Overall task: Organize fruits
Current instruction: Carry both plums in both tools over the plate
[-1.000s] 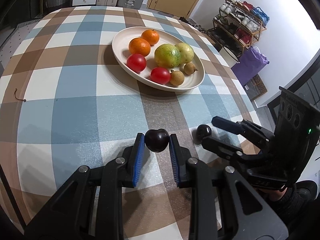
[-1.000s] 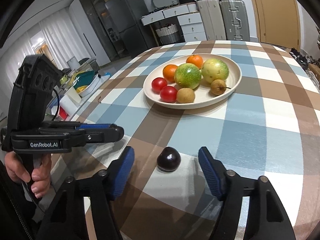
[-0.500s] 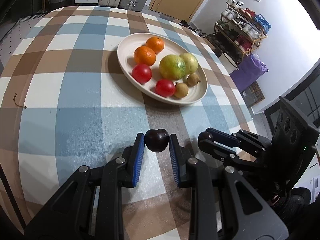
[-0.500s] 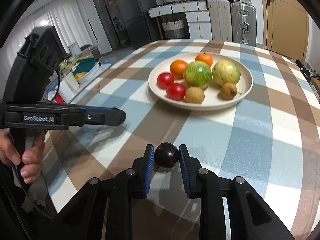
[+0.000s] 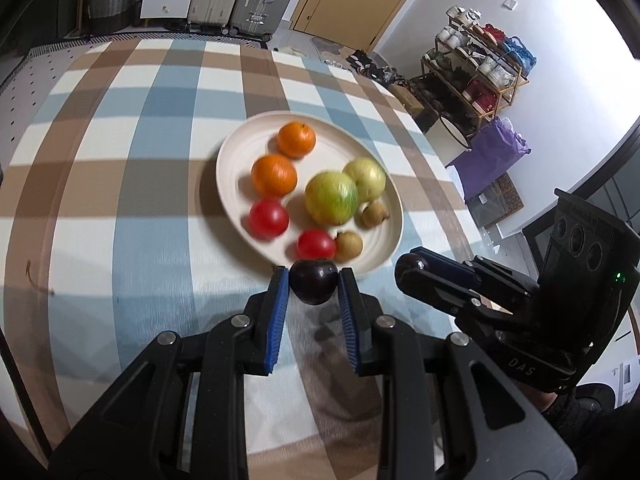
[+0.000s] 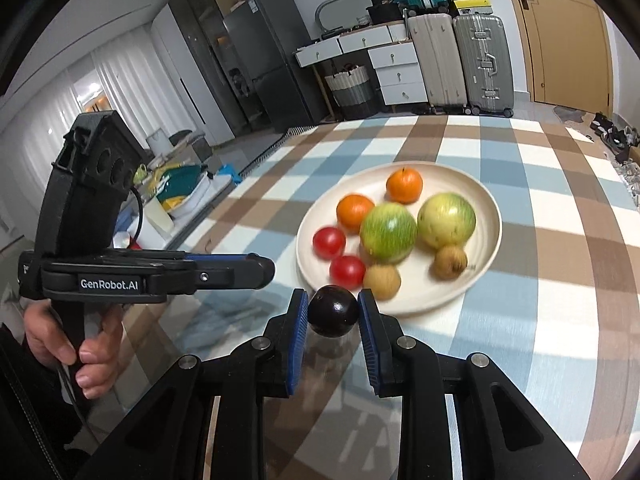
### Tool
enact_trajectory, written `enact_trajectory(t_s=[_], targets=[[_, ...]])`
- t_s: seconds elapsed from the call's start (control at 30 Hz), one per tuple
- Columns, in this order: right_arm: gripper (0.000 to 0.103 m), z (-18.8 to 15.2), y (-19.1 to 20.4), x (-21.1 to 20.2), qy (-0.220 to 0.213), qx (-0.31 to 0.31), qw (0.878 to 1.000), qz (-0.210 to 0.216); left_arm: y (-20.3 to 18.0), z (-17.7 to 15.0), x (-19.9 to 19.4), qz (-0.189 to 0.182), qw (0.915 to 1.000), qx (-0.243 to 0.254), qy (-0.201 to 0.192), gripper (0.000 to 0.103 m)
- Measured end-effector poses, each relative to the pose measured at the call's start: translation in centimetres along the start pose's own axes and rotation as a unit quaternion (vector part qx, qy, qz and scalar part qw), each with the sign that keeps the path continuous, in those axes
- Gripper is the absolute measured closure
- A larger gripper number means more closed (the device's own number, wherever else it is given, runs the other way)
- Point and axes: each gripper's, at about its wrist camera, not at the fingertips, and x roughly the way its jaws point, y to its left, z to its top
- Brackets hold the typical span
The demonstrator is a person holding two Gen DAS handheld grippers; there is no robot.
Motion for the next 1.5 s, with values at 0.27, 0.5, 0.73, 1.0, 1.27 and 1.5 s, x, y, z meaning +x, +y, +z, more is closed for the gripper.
enact_trajectory(t_s=[0.27,0.5,0.73,1.0,1.27,1.5], targets=[[0.077,2.6,-1.3,0.7,-0.011,0.011,1.000,0.004,-0.8,3.6,1.2,-0.003,0.9999,0.011,-0.003,0.081],[0.077,4.8,-3.0,1.1,-0.024,0.022,0.999,0.002,-1.4,6.3,2.6,0.000,0.9999,0.016,-0.003,0.081],[0.077,6.7,-4.5,1.8,-0.033,0.031,0.999,0.002,-1.9,8.3,4.2,0.001,0.9998,0.021,0.000,0.081],[0.077,7.8,-5.7,2.8,-0.037,0.040,0.999,0.002,-1.7,9.8,5.9,0.006,0.9997,0.022,0.004,0.081],[0.077,7.9,-6.4,4.1,-0.032,0.044,0.999,0.000,-1.8,10.3,7.9,0.008,0.9995,0.025,0.015,0.081],[0.077,7.8,-6.6,4.9,-0.027,0.041,0.999,-0.006,-1.6,10.5,9.0,0.008,0.9995,0.025,0.020,0.081]])
